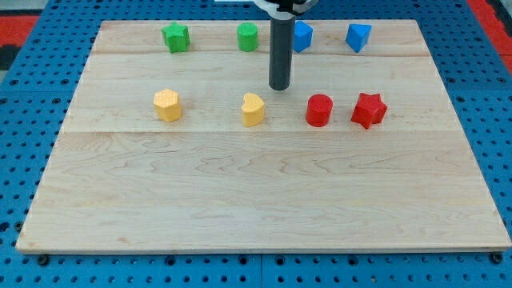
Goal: Move your arm to the blue triangle
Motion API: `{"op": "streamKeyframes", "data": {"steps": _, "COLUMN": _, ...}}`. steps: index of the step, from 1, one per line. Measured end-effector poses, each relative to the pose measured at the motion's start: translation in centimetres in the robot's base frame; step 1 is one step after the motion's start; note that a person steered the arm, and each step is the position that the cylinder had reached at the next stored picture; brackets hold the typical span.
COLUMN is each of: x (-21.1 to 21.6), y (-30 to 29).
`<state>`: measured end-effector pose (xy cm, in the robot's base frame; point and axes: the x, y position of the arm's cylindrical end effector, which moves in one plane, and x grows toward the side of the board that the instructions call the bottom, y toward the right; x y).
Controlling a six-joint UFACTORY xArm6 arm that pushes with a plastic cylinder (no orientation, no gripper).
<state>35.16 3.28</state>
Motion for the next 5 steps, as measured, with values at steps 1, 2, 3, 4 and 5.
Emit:
{"op": "streamKeyframes", "data": {"steps": 1, "x": 0.0, "y": 0.0}}
{"op": "streamKeyframes", "data": {"steps": 2, "x": -0.7, "y": 2.3}}
{"op": "streamKeyframes", "data": {"steps": 3, "x": -2.7, "y": 7.8}}
{"op": "streamKeyframes", "data": {"steps": 4, "x": -4.8, "y": 13.3}}
{"op": "streamKeyframes", "data": {"steps": 5, "x": -6.6, "y": 15.3}}
